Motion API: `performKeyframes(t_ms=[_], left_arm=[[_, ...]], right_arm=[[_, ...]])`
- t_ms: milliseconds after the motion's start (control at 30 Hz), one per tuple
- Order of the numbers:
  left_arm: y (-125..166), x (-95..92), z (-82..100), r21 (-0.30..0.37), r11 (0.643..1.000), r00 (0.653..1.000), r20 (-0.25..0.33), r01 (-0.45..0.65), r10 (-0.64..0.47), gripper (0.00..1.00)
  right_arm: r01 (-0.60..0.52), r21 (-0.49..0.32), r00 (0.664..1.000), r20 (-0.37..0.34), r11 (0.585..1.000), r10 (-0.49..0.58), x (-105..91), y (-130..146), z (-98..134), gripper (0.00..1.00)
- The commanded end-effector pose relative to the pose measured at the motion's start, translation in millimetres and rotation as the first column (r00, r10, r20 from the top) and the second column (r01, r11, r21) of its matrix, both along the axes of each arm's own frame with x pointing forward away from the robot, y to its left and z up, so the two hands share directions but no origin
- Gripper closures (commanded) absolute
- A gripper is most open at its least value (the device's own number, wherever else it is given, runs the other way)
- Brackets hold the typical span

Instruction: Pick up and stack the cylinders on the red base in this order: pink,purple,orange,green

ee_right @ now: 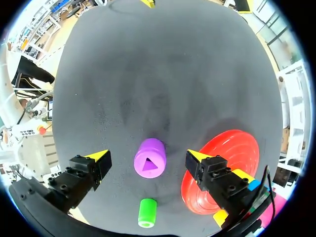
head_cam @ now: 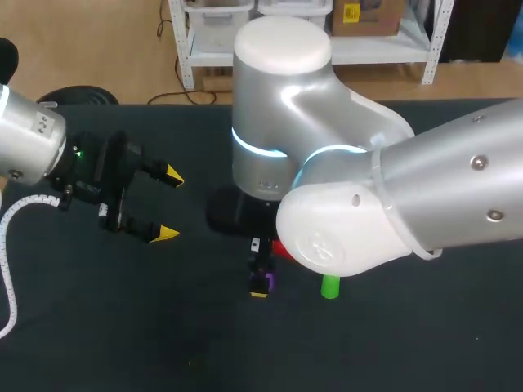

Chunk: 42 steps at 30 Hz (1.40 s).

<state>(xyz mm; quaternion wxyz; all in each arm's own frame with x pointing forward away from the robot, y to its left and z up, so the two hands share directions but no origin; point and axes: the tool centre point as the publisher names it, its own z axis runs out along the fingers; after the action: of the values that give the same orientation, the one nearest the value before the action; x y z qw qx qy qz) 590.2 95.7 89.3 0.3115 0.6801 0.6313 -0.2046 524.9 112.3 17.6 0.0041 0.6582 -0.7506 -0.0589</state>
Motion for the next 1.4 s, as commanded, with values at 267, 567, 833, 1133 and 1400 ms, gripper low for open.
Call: performKeyframes(t_ms=[267,567,833,1133,1400], left_arm=[[1,0.9,-1.0,-0.002,1.000,1.000,0.001,0.002,-0.002,0.00],[1,0.9,-1.0,-0.002,1.000,1.000,0.001,0.002,-0.002,0.00],[1,0.9,-1.0,-0.002,1.000,1.000,0.001,0.002,-0.002,0.00],[1,0.9,-1.0,-0.002,1.000,1.000,0.001,0.002,-0.002,0.00],[1,0.9,-1.0,-0.002,1.000,1.000,0.001,0.002,-0.002,0.00]], right_arm=[[0.006,0.007,1.000,0.003,1.000,-0.006,0.9,0,-2,1.00],[0.005,0.004,1.000,-0.002,1.000,-0.005,0.3,1,-3,1.00],[0.007,0.002,1.000,-0.007,1.000,-0.007,0.0,1,-3,1.00],[0.013,0.006,1.000,0.008,1.000,-0.013,0.0,1,3,1.00],[0.007,-0.001,0.996,0.091,1.000,-0.006,1.5,-2,38,1.00]])
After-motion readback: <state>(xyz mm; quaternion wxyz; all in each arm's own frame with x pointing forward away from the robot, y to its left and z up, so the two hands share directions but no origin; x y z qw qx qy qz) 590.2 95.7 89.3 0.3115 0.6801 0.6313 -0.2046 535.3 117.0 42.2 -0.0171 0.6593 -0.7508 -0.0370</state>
